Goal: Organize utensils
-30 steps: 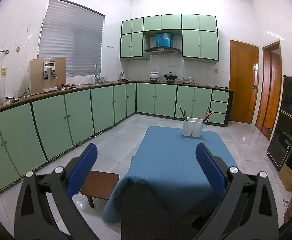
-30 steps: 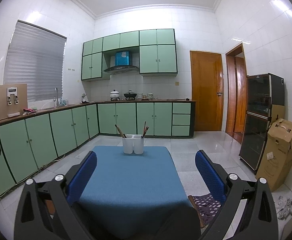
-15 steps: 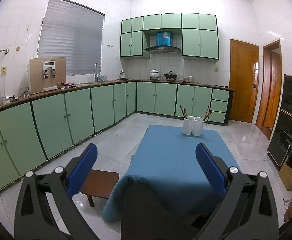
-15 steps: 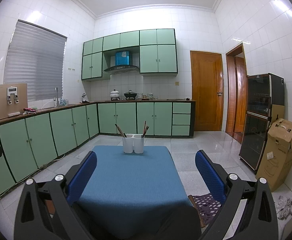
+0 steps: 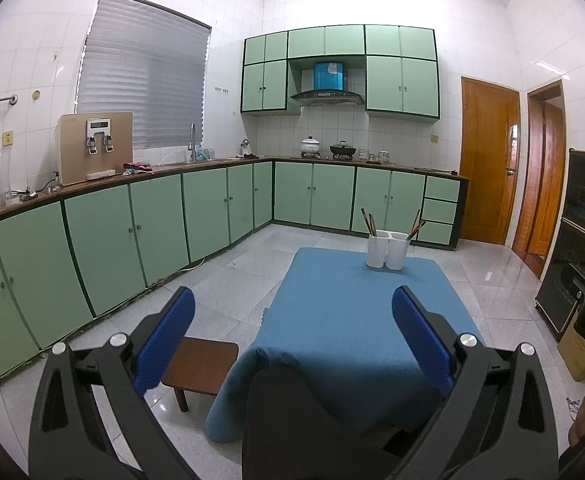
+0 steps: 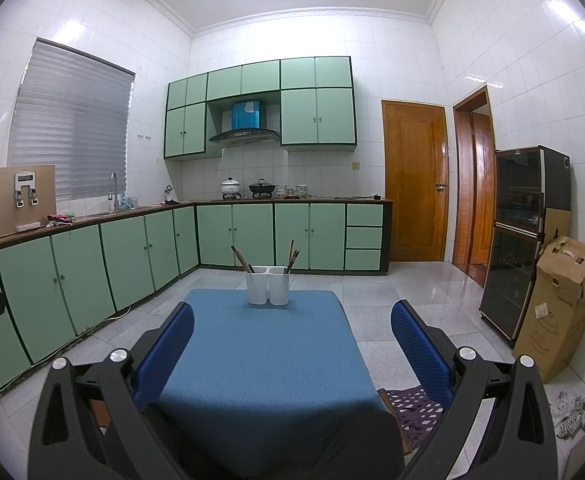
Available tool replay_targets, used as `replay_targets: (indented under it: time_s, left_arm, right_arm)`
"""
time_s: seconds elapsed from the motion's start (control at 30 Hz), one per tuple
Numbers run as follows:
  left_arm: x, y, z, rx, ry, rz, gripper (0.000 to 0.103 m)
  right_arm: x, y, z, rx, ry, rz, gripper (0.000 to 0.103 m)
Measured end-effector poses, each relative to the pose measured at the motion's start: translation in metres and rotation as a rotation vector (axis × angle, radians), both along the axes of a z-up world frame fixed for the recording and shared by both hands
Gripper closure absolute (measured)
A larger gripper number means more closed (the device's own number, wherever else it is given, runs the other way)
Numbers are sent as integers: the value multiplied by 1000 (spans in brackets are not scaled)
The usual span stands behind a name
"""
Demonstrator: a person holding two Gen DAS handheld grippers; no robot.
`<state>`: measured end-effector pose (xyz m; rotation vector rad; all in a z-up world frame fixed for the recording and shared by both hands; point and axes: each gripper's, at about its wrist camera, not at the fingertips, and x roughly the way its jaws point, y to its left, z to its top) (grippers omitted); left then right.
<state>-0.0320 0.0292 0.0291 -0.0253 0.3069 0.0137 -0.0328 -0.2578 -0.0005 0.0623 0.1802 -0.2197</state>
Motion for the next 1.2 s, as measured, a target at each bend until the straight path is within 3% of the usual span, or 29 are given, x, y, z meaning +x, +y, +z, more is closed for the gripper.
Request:
replay_targets:
  time_s: [1.2]
  left_arm:
    - [0,0,0,-1,1,2,7]
  right_arm:
    - [0,2,-2,0,6,3,6]
